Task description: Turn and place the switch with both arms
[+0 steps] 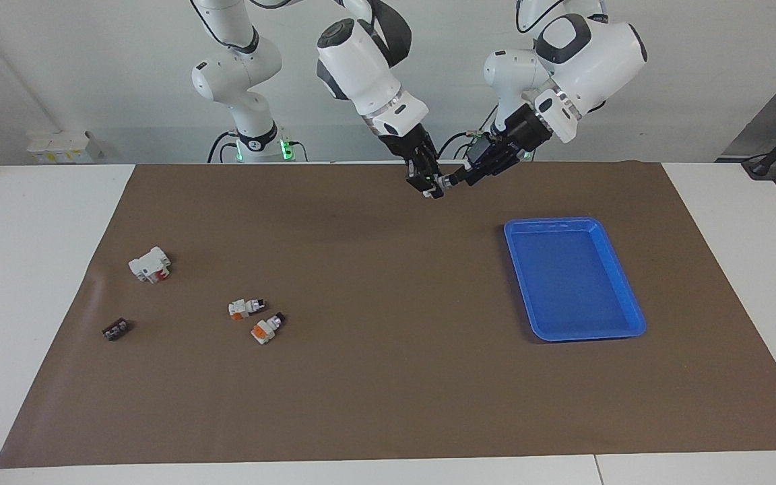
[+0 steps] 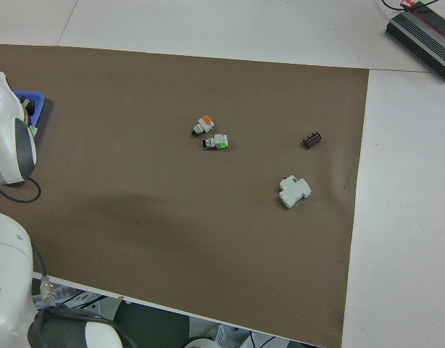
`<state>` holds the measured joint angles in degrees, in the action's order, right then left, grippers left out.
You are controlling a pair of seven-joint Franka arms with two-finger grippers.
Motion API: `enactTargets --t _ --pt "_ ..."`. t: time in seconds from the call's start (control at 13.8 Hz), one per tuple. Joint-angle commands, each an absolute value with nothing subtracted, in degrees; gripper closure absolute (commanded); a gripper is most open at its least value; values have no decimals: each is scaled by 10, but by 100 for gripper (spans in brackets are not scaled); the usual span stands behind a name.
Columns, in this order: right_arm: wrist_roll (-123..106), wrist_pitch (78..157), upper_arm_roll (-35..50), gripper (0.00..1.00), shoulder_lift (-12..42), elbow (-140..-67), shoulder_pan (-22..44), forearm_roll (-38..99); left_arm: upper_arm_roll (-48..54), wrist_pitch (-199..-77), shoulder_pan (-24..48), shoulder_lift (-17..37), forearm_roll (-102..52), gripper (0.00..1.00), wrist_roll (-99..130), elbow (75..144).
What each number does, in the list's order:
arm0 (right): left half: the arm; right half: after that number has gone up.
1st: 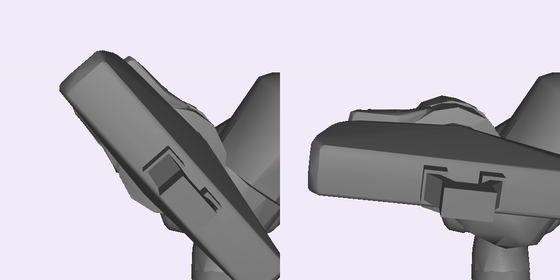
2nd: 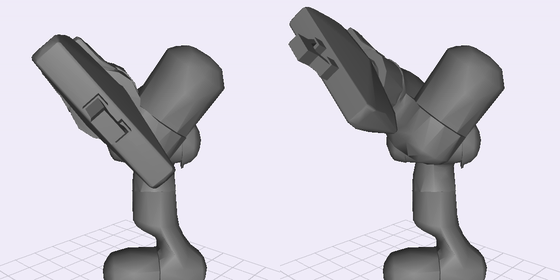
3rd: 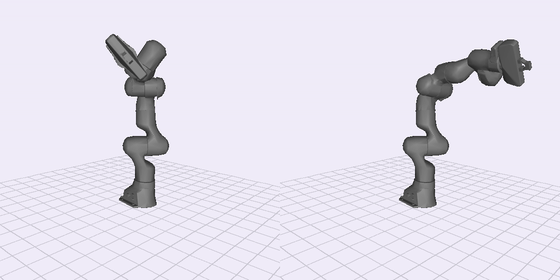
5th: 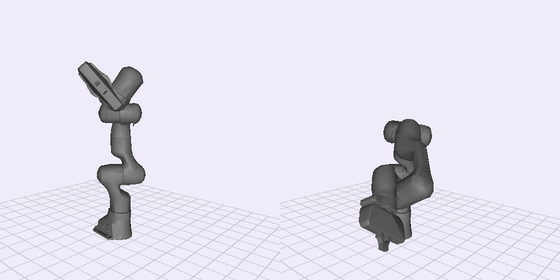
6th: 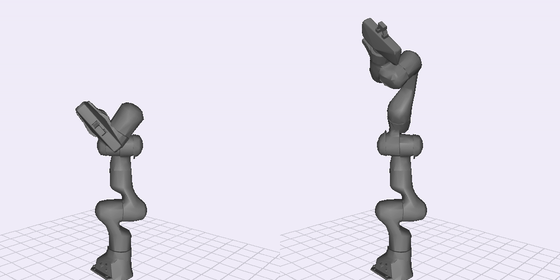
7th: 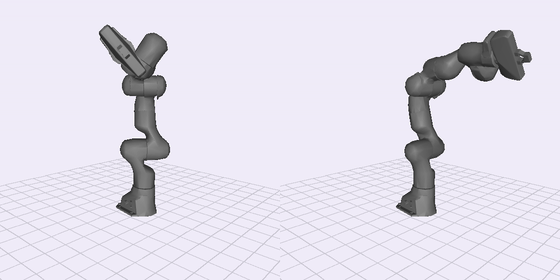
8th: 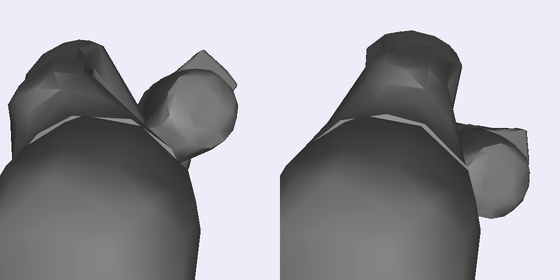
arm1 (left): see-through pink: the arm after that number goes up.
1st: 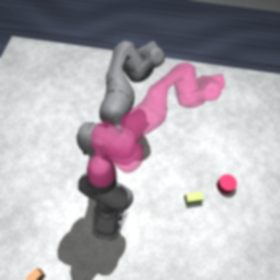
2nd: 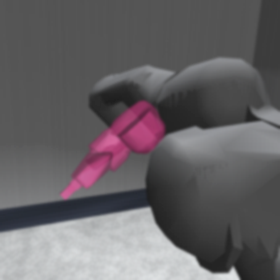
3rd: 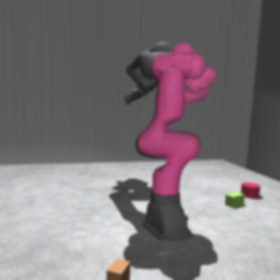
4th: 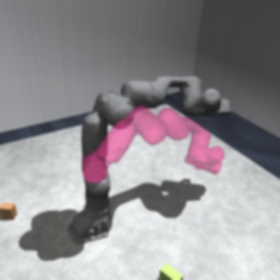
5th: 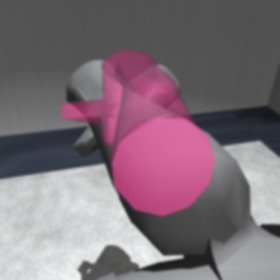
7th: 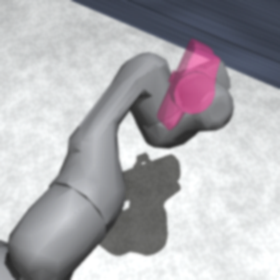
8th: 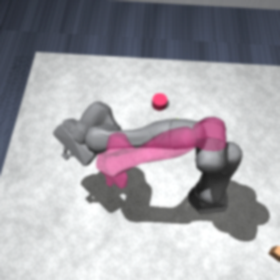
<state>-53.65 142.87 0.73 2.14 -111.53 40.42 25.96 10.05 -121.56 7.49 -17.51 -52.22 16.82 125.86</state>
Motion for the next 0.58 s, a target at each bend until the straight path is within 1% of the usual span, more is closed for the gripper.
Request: enactTargets --t 0.0,0.29,0.44,0.51 --pt "-529 1435 11 100 28 -1107 402 265 97 -1229 83 -185 -534 53 172 1277" --pt "-529 1434 11 100 28 -1106 402 264 96 -1231 80 -176 -554 55 177 1278" --pt "-529 1434 11 100 28 -1106 402 264 96 -1233 80 -176 -562 63 199 1276" --pt "-529 1434 11 100 28 -1107 402 264 96 -1233 81 -175 -562 72 201 1274"
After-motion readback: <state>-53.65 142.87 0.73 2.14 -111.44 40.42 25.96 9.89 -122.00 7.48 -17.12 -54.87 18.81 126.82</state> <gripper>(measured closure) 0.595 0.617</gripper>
